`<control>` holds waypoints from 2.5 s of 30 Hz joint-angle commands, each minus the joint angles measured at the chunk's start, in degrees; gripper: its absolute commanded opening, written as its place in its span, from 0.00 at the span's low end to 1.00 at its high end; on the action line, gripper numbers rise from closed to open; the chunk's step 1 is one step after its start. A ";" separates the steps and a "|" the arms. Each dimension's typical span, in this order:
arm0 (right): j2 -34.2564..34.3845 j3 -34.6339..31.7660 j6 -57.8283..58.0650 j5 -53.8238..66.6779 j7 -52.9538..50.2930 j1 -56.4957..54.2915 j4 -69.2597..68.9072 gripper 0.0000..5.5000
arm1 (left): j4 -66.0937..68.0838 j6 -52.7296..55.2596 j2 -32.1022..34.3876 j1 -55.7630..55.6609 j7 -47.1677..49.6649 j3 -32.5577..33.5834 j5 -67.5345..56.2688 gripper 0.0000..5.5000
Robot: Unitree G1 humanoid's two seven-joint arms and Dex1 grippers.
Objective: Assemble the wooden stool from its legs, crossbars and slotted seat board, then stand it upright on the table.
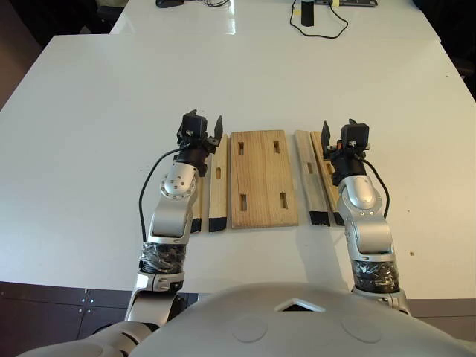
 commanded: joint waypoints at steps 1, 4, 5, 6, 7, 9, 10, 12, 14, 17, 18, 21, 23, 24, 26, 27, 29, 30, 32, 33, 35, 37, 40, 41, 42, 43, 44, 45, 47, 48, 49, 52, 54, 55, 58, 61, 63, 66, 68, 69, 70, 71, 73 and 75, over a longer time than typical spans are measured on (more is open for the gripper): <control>-0.01 -0.21 0.03 -0.46 -0.25 -0.96 0.46 0.53 | 0.15 0.50 0.07 -0.85 0.04 -0.14 0.51 0.59; -0.12 -0.36 -0.13 -0.62 -0.42 -1.39 1.05 0.53 | 0.74 0.40 -0.07 -1.30 0.83 0.04 1.01 0.59; -0.09 -0.40 -0.18 -0.75 -0.63 -1.58 1.16 0.53 | 0.96 0.42 -0.08 -1.53 1.03 0.19 1.05 0.59; -0.03 -0.48 -0.18 -0.75 -0.75 -1.79 1.24 0.53 | 1.18 0.37 -0.08 -1.78 1.20 0.29 1.14 0.59; 0.00 -0.54 -0.28 -0.89 -1.01 -1.97 1.35 0.53 | 1.41 0.44 -0.11 -2.03 1.31 0.39 1.15 0.59; 0.03 -0.68 -0.41 -0.93 -1.33 -2.25 1.66 0.53 | 1.76 0.51 -0.14 -2.34 1.46 0.42 1.21 0.59; 0.08 -0.74 -0.47 -1.00 -1.47 -2.35 1.86 0.53 | 1.97 0.48 -0.10 -2.50 1.45 0.42 1.20 0.59; 0.21 -0.72 -0.62 -1.13 -1.67 -2.47 2.17 0.53 | 2.07 0.45 0.02 -2.63 1.36 0.47 1.04 0.59; 0.30 -0.59 -0.74 -1.23 -1.73 -2.47 2.25 0.53 | 2.01 0.74 0.04 -2.63 1.29 0.73 0.71 0.59; 0.47 -0.48 -0.89 -1.30 -1.83 -2.13 2.14 0.53 | 1.90 1.09 0.09 -2.63 0.82 0.95 0.19 0.59; 0.56 -0.42 -0.92 -1.35 -1.89 -1.95 2.10 0.53 | 1.79 1.16 0.12 -2.69 0.68 0.92 0.20 0.59; 0.70 -0.26 -0.87 -1.47 -1.87 -1.89 2.12 0.53 | 1.61 1.28 0.17 -2.85 0.44 1.00 0.18 0.59; 0.63 -0.29 -0.72 -1.50 -1.71 -1.99 1.97 0.53 | 1.66 1.11 0.31 -2.81 0.21 1.26 0.06 0.59; 0.50 -0.41 -0.71 -1.47 -1.61 -2.03 1.96 0.53 | 1.76 1.02 0.36 -2.80 0.16 1.40 0.03 0.59; 0.25 -0.73 -0.75 -1.41 -1.49 -2.05 2.08 0.53 | 1.84 0.77 0.34 -2.82 -0.04 1.56 -0.17 0.55; 0.20 -0.79 -0.78 -1.43 -1.50 -2.03 2.17 0.53 | 1.77 0.77 0.29 -2.83 -0.06 1.54 -0.18 0.54; 0.24 -0.64 -0.75 -1.54 -1.53 -2.06 2.31 0.53 | 1.63 1.09 0.23 -2.87 0.13 1.46 0.02 0.52; 0.32 -0.50 -0.71 -1.60 -1.56 -2.07 2.30 0.53 | 1.65 1.20 0.23 -2.92 0.12 1.44 0.04 0.52; 0.47 -0.27 -0.65 -1.70 -1.65 -1.92 2.18 0.53 | 1.63 1.47 0.42 -2.94 0.15 1.46 0.22 0.52; 0.51 -0.19 -0.64 -1.72 -1.65 -1.85 2.14 0.53 | 1.42 1.67 0.50 -2.83 0.27 1.59 0.30 0.52; 0.57 -0.16 -0.65 -1.82 -1.83 -1.34 1.88 0.53 | 0.03 3.05 1.87 -1.98 -0.50 2.62 -0.07 0.52; 0.72 -0.49 -0.83 -1.85 -2.34 -0.53 1.61 0.53 | -0.82 4.74 3.79 -1.13 -1.94 3.97 -0.82 0.52; 1.05 -0.23 -1.33 -1.97 -2.71 -0.24 2.44 0.53 | 0.24 5.97 5.00 -0.62 -2.80 5.00 -1.14 0.52; 1.22 -0.05 -1.41 -2.06 -2.84 -0.22 2.55 0.53 | 0.40 6.35 4.88 -0.67 -2.94 4.95 -1.29 0.52; 1.38 0.10 -1.40 -2.12 -2.90 -0.29 2.53 0.53 | 0.07 6.62 4.68 -0.51 -2.99 4.69 -1.33 0.52; 1.54 0.14 -1.45 -2.20 -3.03 -0.22 2.41 0.53 | -0.24 6.74 4.50 -0.39 -3.19 4.33 -1.35 0.52; 1.60 0.13 -1.57 -2.24 -3.05 -0.14 2.40 0.53 | -0.70 6.89 4.39 -0.12 -3.41 4.01 -1.35 0.52; 1.63 -0.01 -1.81 -2.30 -3.18 0.18 2.37 0.53 | -2.05 8.54 4.73 0.80 -4.00 4.22 -1.78 0.52; 1.57 -0.36 -2.06 -2.37 -3.36 0.84 2.07 0.53 | -8.08 16.79 7.32 4.17 -6.16 5.56 -2.97 0.52; 1.63 -0.68 -1.93 -2.41 -3.65 1.50 1.27 0.53 | -13.60 24.27 10.13 6.35 -7.75 6.74 -3.61 0.52; 1.79 -1.07 -1.90 -2.47 -4.13 2.49 0.30 0.53 | -19.46 32.08 13.33 8.16 -9.90 8.20 -5.07 0.52; 3.28 -1.58 -2.62 -3.18 -6.59 6.33 -1.53 0.53 | -29.93 46.24 24.12 10.28 -17.39 11.54 -8.84 0.52; 4.52 -1.15 -3.13 -3.55 -8.12 8.55 -2.44 0.53 | -32.62 53.13 29.76 9.76 -21.45 13.26 -11.93 0.52; 5.16 -0.86 -3.28 -3.72 -8.85 9.57 -2.99 0.53 | -33.28 56.91 31.43 8.40 -22.98 13.82 -13.96 0.52; 6.36 -0.14 -3.67 -4.32 -10.01 11.70 -3.37 0.53 | -34.51 64.39 33.85 6.09 -24.17 14.33 -16.57 0.52; 6.53 0.19 -3.44 -4.54 -10.18 12.14 -3.93 0.53 | -35.20 69.32 34.17 6.81 -23.29 14.41 -17.57 0.52; 6.33 0.05 -3.20 -4.47 -10.14 12.04 -4.30 0.53 | -35.76 71.22 33.91 7.71 -23.00 14.24 -18.18 0.52; 5.92 -0.29 -3.03 -4.23 -9.94 12.12 -4.56 0.53 | -36.49 72.81 33.40 7.99 -22.57 14.07 -19.19 0.52; 5.80 -0.25 -3.04 -4.22 -9.79 12.32 -4.47 0.53 | -37.12 74.88 31.66 7.43 -22.17 14.14 -20.05 0.52; 5.79 -0.16 -3.06 -4.22 -9.71 12.39 -4.33 0.53 | -37.64 75.67 30.81 7.40 -21.94 14.05 -20.45 0.52; 5.82 -0.08 -3.08 -4.23 -9.67 12.46 -4.21 0.53 | -37.80 76.01 30.19 7.46 -21.53 13.88 -20.66 0.52; 5.86 0.03 -3.07 -4.25 -9.63 12.42 -4.06 0.53 | -37.56 76.18 29.69 7.82 -20.99 13.80 -20.64 0.52; 5.94 0.09 -3.05 -4.30 -9.64 12.30 -3.92 0.53 | -36.83 75.79 29.26 8.77 -20.27 13.31 -20.55 0.52; 6.03 -0.01 -2.94 -4.28 -9.72 12.10 -4.02 0.53 | -36.24 75.83 29.28 9.69 -20.10 12.41 -20.89 0.52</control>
